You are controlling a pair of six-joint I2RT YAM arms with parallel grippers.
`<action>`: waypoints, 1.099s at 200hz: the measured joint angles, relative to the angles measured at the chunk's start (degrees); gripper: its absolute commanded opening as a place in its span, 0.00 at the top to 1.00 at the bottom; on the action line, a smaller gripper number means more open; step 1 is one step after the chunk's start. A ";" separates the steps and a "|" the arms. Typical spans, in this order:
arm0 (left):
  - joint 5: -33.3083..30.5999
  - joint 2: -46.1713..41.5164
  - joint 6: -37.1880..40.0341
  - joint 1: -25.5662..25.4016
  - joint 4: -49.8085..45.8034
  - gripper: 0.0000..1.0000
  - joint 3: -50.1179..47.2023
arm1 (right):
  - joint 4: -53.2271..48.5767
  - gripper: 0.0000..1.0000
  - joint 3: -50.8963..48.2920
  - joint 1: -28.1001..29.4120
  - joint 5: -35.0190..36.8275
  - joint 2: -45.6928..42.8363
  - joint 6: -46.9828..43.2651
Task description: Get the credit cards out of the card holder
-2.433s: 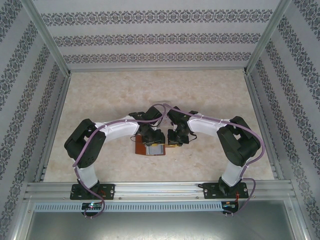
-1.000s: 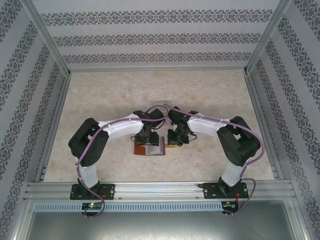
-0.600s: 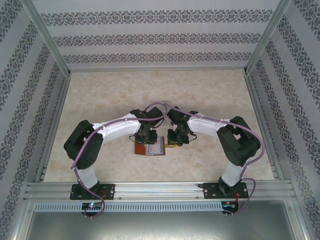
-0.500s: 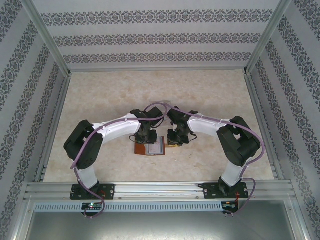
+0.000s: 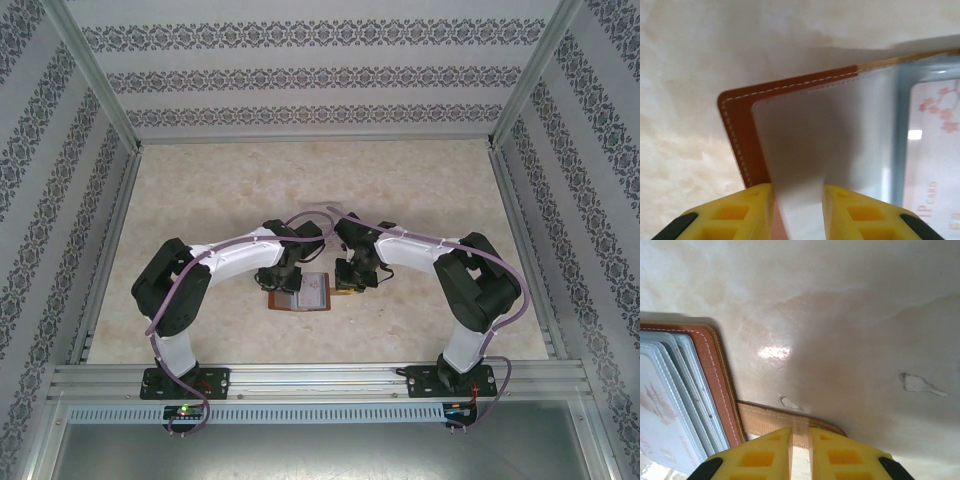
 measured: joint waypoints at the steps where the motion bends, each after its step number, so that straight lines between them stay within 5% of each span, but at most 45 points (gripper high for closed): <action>1: -0.07 0.00 0.00 0.00 -0.09 0.69 0.00 | 0.00 0.81 0.00 0.00 0.00 0.00 0.00; 115: -4.26 -7.96 2.16 0.17 -1.57 0.68 0.42 | -1.79 0.81 0.79 0.00 0.07 -2.80 0.04; 220: 16.68 -13.27 -1.88 6.84 23.26 0.68 -12.00 | 0.74 0.71 2.71 2.32 -3.43 -3.41 2.21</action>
